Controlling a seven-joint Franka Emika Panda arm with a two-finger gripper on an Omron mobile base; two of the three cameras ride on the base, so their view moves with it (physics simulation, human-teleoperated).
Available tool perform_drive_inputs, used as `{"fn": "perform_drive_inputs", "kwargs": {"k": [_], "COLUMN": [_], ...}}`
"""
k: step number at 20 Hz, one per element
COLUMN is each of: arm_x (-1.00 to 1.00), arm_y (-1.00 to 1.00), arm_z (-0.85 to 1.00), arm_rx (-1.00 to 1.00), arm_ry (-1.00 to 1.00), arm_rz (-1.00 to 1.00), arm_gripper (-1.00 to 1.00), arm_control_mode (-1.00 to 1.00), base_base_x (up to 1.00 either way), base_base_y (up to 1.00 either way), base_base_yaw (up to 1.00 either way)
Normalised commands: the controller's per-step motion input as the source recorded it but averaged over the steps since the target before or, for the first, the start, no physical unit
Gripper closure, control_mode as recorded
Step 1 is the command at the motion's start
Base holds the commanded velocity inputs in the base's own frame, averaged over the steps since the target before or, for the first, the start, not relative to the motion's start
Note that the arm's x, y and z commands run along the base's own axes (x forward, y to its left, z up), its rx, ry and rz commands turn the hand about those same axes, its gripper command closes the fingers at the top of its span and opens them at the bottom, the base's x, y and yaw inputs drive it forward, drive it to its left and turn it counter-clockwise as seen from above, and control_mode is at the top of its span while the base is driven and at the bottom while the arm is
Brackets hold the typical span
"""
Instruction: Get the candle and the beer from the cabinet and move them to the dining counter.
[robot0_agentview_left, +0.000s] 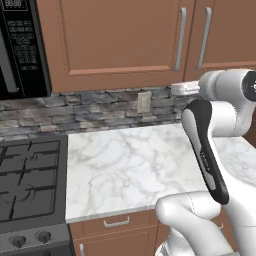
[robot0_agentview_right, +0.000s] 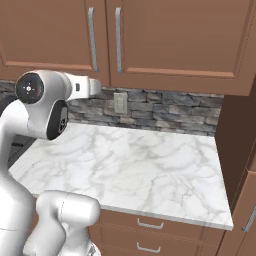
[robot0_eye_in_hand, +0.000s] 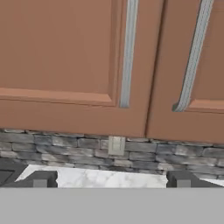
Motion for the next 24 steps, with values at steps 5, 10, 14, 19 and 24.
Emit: {"fn": "perform_drive_inputs", "kwargs": {"k": [5,10,14,19,24], "arm_x": [-0.12,-0.03,0.00,0.01,0.37], "arm_y": [-0.02,0.00,-0.02,-0.02,-0.03], "arm_z": [0.39,0.38,0.39,0.28,0.09], "arm_rx": [0.00,0.00,0.00,0.02,0.05], "arm_ry": [-0.29,-0.22,-0.19,-0.08,0.00], "arm_rz": [0.00,0.00,0.00,0.00,0.00], "arm_gripper": [-1.00,-1.00,-1.00,-1.00,-1.00], "arm_control_mode": [-1.00,-1.00,-1.00,-1.00,-1.00], "base_base_x": [0.00,0.00,0.00,0.00,0.00], "base_base_y": [0.00,0.00,0.00,0.00,0.00], "base_base_yaw": [0.00,0.00,0.00,0.00,0.00]}}
